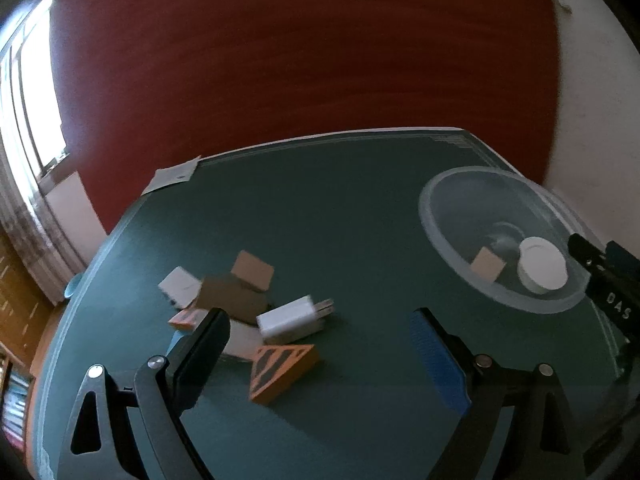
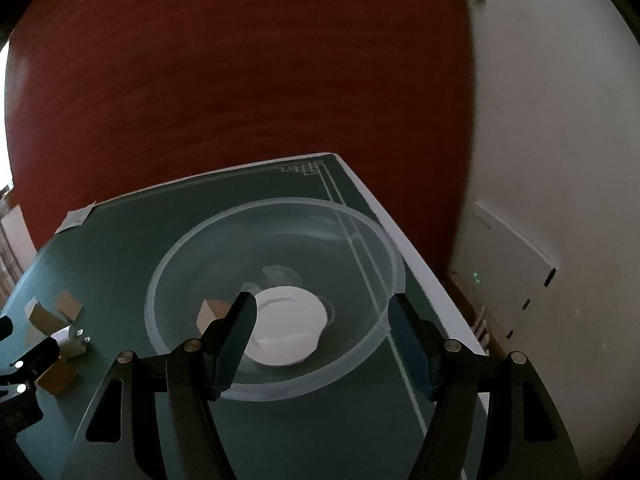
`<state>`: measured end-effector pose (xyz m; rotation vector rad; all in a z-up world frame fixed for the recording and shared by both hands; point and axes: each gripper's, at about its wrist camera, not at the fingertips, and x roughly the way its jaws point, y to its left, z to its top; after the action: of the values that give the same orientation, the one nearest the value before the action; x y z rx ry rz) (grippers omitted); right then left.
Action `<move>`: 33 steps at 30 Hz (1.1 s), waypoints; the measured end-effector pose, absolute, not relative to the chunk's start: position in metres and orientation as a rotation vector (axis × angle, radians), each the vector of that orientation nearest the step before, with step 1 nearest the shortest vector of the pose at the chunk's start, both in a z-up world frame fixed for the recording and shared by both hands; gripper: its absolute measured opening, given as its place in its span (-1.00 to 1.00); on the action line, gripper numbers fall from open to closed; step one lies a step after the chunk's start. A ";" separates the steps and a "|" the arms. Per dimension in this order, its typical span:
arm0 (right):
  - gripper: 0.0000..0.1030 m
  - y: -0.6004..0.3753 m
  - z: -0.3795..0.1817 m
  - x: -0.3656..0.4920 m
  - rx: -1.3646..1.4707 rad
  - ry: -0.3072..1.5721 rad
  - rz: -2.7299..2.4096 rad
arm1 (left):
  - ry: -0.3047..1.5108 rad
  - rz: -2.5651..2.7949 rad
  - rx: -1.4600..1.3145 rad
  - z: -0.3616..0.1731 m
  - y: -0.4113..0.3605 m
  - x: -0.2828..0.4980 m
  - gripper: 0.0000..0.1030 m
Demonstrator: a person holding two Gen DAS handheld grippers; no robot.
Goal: Organize rigid objects
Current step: 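Move both tools back from the bowl to the block pile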
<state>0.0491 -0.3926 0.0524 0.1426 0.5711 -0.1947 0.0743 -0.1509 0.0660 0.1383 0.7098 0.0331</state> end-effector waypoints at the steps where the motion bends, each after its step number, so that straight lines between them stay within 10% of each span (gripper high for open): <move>1: 0.35 -0.392 0.052 0.048 0.141 0.571 -0.189 | 0.709 0.042 0.138 0.066 -0.148 0.073 0.82; 33: 0.46 -0.308 0.044 0.014 0.124 0.660 0.317 | 0.788 0.236 0.034 0.034 -0.038 0.064 0.88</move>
<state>0.0136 -0.3083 0.0437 0.1235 0.6600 0.3170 0.0639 -0.0383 0.0345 0.0342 0.7882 0.2363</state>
